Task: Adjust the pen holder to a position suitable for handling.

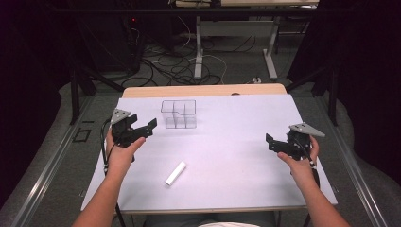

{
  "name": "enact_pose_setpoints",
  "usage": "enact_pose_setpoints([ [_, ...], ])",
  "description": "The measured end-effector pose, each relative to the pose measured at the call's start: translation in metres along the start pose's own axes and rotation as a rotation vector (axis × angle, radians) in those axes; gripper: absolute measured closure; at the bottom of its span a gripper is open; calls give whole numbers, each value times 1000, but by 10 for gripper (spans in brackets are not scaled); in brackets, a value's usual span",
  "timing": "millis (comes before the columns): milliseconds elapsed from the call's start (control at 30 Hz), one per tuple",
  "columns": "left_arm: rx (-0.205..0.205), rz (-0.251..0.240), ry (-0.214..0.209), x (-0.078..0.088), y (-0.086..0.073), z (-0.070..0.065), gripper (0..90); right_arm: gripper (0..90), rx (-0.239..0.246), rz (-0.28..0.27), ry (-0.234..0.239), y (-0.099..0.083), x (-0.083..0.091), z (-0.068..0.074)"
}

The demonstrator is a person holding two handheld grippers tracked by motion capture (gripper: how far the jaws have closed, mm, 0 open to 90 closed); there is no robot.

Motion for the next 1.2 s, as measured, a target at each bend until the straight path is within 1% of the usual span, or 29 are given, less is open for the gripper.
enact_pose_setpoints([
  [33, -5, 1, -3, -1, 4, -2, 180, 43, 1, 3, 8, 0, 0, 0],
  [67, -5, 1, -3, -1, 4, -2, 190, 42, -3, 20, 10, -1, 1, 0],
  [100, -19, -9, -3, -5, 11, -5, 199, 43, -3, 11, 6, -2, -1, 0],
  [133, -19, -8, -4, -6, 15, -7, 206, 45, 11, 6, 2, -2, -1, -1],
  [167, -26, -7, -7, -8, 18, -8, 216, 49, 12, 5, -6, -2, -1, -1],
  [200, -23, -6, -7, -10, 22, -9, 221, 53, 6, 5, -15, -2, -1, -2],
  [233, -23, -6, -7, -10, 22, -9, 228, 53, 6, 5, -15, -2, -1, -2],
  [267, -29, 3, -7, -13, 28, -10, 239, 64, 0, -4, -21, -2, -1, -2],
  [333, -24, 12, -8, -16, 34, -11, 264, 68, 5, 15, -22, -3, -1, -4],
  [367, -33, 14, -2, -18, 37, -11, 272, 68, -1, 5, -20, -4, -2, -4],
  [433, -26, 14, 1, -19, 40, -12, 287, 74, -9, 1, -28, -4, -3, -5],
  [467, -32, 10, 9, -22, 45, -13, 290, 80, -4, 10, -29, -4, -2, -6],
  [500, -31, 8, 19, -24, 47, -13, 294, 85, -2, 5, -34, -4, -2, -6],
  [533, -31, 8, 19, -24, 47, -13, 298, 88, 5, 3, -33, -4, -3, -7],
  [567, -30, 5, 25, -26, 49, -14, 306, 89, 10, 8, -35, -5, -3, -7],
  [633, -9, 7, 32, -32, 53, -14, 314, 89, 15, 12, -31, -5, -3, -7],
  [700, 12, 26, 24, -40, 57, -13, 330, 89, 15, 25, -31, -7, -4, -7],
  [733, 12, 26, 24, -40, 57, -13, 334, 89, 19, 27, -36, -7, -5, -7],
  [767, 6, 35, 40, -45, 60, -12, 344, 89, 24, 49, -36, -7, -3, -7],
  [800, 6, 35, 40, -45, 60, -12, 348, 89, 24, 49, -36, -7, -3, -7],
  [867, 33, 41, 52, -51, 63, -11, 366, 89, 27, 28, -39, -7, -5, -7],
  [967, 35, 45, 61, -56, 65, -9, 403, 92, 26, 28, -34, -8, -6, -8],
  [1033, 56, 55, 65, -61, 70, -6, 444, 97, 25, 33, -33, -8, -6, -8],
  [1100, 62, 64, 67, -63, 72, -5, 468, 97, 28, 31, -31, -9, -7, -9],
  [1133, 67, 68, 70, -66, 74, -4, 477, 101, 22, 7, -41, -9, -8, -9],
  [1167, 72, 70, 81, -69, 76, -2, 483, 104, 23, 24, -34, -9, -7, -9],
  [1200, 71, 75, 86, -70, 77, -1, 499, 106, 24, 27, -32, -9, -7, -9],
])
Point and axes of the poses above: each handheld gripper's, and its own axes: x roughly backward along the jaws, y roughly out of its top, z roughly to its left, the point moved 3 cm from there along -x, roughly forward along the jaws, and after that the axes turned 4 degrees about y, right-handed, at the moved point
